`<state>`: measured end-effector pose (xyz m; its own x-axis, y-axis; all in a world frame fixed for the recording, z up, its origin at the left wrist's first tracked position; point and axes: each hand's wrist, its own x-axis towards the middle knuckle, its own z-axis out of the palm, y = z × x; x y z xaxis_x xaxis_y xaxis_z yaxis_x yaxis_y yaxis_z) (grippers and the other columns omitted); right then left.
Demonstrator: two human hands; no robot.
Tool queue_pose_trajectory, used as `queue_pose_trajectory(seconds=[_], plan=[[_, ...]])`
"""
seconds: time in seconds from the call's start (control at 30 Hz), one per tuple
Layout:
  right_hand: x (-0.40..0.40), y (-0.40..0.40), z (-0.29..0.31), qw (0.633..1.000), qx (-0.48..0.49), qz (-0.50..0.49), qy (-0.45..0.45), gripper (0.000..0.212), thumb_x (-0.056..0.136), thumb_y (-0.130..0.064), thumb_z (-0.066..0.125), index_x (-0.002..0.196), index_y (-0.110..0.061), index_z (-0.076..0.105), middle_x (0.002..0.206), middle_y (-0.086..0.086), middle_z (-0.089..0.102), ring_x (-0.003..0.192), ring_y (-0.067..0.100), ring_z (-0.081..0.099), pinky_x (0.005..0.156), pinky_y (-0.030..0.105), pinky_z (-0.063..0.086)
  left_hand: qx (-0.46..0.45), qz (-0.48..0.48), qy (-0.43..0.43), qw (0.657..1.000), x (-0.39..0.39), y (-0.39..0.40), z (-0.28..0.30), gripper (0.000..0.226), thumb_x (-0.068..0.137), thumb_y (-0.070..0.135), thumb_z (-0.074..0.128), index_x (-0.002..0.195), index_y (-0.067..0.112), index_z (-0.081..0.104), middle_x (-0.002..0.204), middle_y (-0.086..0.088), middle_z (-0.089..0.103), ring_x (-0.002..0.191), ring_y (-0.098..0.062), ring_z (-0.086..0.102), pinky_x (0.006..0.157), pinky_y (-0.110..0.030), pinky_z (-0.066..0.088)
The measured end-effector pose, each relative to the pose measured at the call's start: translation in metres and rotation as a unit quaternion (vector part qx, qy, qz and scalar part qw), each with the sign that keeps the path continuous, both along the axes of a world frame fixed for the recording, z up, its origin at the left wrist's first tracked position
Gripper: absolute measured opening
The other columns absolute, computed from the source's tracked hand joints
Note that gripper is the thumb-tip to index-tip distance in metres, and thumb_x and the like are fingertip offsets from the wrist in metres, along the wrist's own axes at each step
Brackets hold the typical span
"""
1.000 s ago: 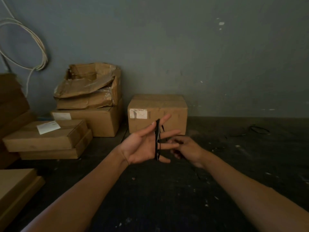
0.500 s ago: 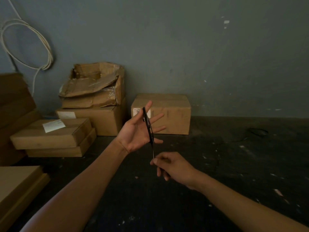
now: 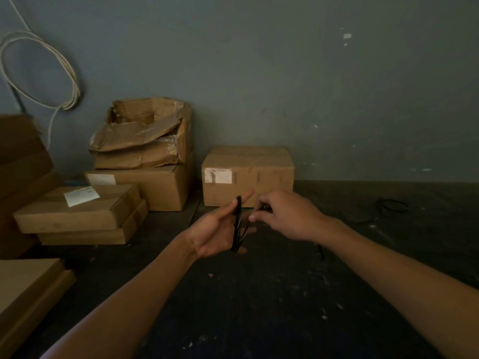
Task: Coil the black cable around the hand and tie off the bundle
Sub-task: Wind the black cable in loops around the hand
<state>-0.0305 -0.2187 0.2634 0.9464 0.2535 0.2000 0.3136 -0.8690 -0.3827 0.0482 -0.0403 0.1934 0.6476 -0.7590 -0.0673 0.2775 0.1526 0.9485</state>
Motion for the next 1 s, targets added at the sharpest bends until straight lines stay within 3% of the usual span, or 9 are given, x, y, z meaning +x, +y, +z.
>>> queue_pose_trajectory(seconds=[0.1, 0.27, 0.37, 0.57, 0.67, 0.8, 0.9, 1.0], plan=[[0.008, -0.006, 0.018, 0.999, -0.035, -0.003, -0.041, 0.009, 0.089, -0.035, 0.065, 0.092, -0.027, 0.062, 0.09, -0.01, 0.064, 0.072, 0.002, 0.056, 0.055, 0.018, 0.035, 0.027, -0.03, 0.011, 0.999, -0.002, -0.002, -0.006, 0.038, 0.092, 0.048, 0.046, 0.129, 0.048, 0.055, 0.147, 0.002, 0.046, 0.144, -0.036, 0.027, 0.111, -0.074, 0.006], [0.023, -0.019, 0.034, 0.995, -0.066, -0.014, -0.075, 0.02, 0.083, -0.037, 0.072, 0.092, -0.02, 0.068, 0.087, -0.006, 0.064, 0.083, 0.013, 0.061, 0.073, 0.033, 0.052, 0.043, -0.07, 0.027, 0.996, -0.009, -0.005, -0.006, 0.04, 0.093, 0.049, 0.044, 0.133, 0.049, 0.051, 0.155, -0.001, 0.039, 0.146, -0.038, 0.022, 0.11, -0.074, 0.005], [0.028, -0.022, 0.036, 0.995, -0.067, -0.005, -0.077, 0.025, 0.079, -0.04, 0.075, 0.092, -0.019, 0.07, 0.079, -0.009, 0.062, 0.074, 0.009, 0.057, 0.069, 0.034, 0.049, 0.064, -0.109, 0.02, 0.992, -0.014, -0.009, -0.004, 0.041, 0.096, 0.049, 0.04, 0.136, 0.052, 0.048, 0.157, -0.001, 0.034, 0.147, -0.038, 0.019, 0.11, -0.074, 0.004], [0.037, -0.033, 0.036, 0.995, -0.048, 0.007, -0.085, 0.029, 0.074, -0.043, 0.078, 0.088, -0.018, 0.071, 0.083, -0.002, 0.069, 0.077, 0.015, 0.062, 0.069, 0.037, 0.052, 0.077, -0.156, 0.021, 0.984, -0.019, -0.01, -0.006, 0.044, 0.095, 0.052, 0.041, 0.138, 0.054, 0.043, 0.158, 0.0, 0.034, 0.147, -0.038, 0.018, 0.109, -0.076, 0.006], [0.041, -0.04, 0.031, 0.998, 0.018, 0.029, -0.06, 0.02, 0.075, -0.036, 0.079, 0.083, -0.019, 0.072, 0.076, -0.009, 0.065, 0.071, 0.005, 0.058, 0.063, 0.03, 0.045, 0.062, -0.182, 0.022, 0.981, -0.022, -0.009, 0.0, 0.045, 0.097, 0.051, 0.036, 0.141, 0.052, 0.04, 0.157, -0.001, 0.037, 0.145, -0.037, 0.025, 0.11, -0.075, 0.01], [0.045, -0.053, 0.015, 0.981, 0.191, 0.043, -0.007, 0.005, 0.085, -0.023, 0.071, 0.081, -0.026, 0.069, 0.082, -0.01, 0.068, 0.081, 0.002, 0.063, 0.079, 0.028, 0.049, -0.001, -0.207, 0.035, 0.978, -0.024, -0.005, 0.013, 0.048, 0.098, 0.047, 0.034, 0.146, 0.047, 0.035, 0.157, -0.006, 0.036, 0.143, -0.039, 0.031, 0.109, -0.076, 0.011], [0.044, -0.059, -0.006, 0.97, 0.24, 0.029, 0.014, 0.01, 0.094, -0.024, 0.059, 0.09, -0.022, 0.068, 0.075, -0.01, 0.061, 0.06, -0.007, 0.055, 0.064, 0.022, 0.043, -0.033, -0.213, 0.03, 0.976, -0.024, -0.005, 0.022, 0.047, 0.099, 0.046, 0.032, 0.146, 0.047, 0.035, 0.158, -0.008, 0.034, 0.143, -0.041, 0.03, 0.108, -0.076, 0.013], [0.043, -0.055, -0.032, 0.957, 0.284, 0.011, 0.047, 0.015, 0.098, -0.022, 0.053, 0.095, -0.022, 0.067, 0.076, -0.013, 0.062, 0.063, -0.005, 0.057, 0.064, 0.024, 0.042, -0.048, -0.211, 0.02, 0.976, -0.021, -0.007, 0.03, 0.048, 0.098, 0.046, 0.034, 0.146, 0.046, 0.035, 0.159, -0.009, 0.033, 0.144, -0.043, 0.028, 0.108, -0.077, 0.011]])
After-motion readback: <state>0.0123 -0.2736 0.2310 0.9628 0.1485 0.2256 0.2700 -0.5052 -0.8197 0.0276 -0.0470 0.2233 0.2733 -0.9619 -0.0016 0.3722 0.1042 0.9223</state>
